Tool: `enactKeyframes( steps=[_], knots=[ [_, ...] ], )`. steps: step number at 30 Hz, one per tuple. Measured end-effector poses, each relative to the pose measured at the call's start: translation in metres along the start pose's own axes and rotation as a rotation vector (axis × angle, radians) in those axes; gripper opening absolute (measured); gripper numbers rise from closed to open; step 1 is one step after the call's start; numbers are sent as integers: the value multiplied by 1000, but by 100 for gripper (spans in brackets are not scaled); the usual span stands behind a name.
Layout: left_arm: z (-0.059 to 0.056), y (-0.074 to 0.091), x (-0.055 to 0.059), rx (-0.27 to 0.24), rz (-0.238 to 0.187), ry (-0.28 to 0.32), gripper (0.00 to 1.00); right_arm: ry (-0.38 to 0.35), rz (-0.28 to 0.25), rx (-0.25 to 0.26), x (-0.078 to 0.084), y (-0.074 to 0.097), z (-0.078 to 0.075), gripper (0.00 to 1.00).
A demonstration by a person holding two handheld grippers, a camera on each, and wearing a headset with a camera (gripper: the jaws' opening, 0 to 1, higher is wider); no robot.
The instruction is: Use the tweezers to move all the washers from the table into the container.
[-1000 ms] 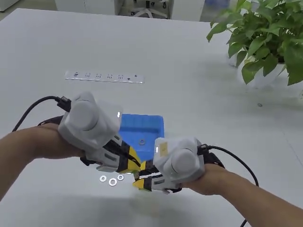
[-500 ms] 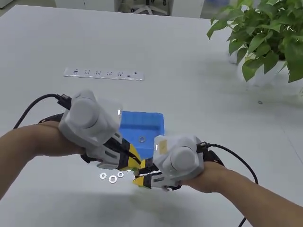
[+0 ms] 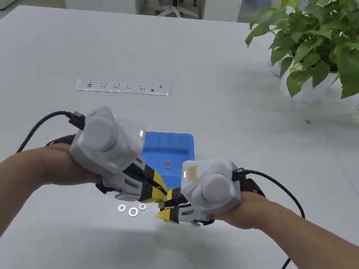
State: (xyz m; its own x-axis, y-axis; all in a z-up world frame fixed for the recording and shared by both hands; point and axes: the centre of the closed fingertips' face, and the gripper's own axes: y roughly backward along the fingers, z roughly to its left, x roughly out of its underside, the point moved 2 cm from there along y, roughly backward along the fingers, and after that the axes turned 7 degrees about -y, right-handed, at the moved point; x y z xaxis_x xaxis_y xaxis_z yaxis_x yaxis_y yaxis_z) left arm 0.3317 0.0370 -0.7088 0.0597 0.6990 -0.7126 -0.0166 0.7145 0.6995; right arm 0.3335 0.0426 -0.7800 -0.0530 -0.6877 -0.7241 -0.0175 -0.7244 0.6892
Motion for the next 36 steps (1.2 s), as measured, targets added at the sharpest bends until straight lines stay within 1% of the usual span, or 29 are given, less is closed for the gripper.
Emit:
enactKeyframes(
  steps=[11, 19, 28, 36],
  knots=[
    [0, 2, -3, -6, -9, 4, 6, 3, 3, 5, -2, 3, -1, 10],
    [-1, 7, -7, -5, -11, 0, 6, 10, 3, 7, -7, 6, 1, 10],
    [-1, 17, -14, -12, -10, -12, 6, 10, -15, 16, -17, 13, 2, 10],
    [-2, 25, -20, -20, -8, -17, 6, 26, -18, 24, -26, 19, 3, 10]
  ],
)
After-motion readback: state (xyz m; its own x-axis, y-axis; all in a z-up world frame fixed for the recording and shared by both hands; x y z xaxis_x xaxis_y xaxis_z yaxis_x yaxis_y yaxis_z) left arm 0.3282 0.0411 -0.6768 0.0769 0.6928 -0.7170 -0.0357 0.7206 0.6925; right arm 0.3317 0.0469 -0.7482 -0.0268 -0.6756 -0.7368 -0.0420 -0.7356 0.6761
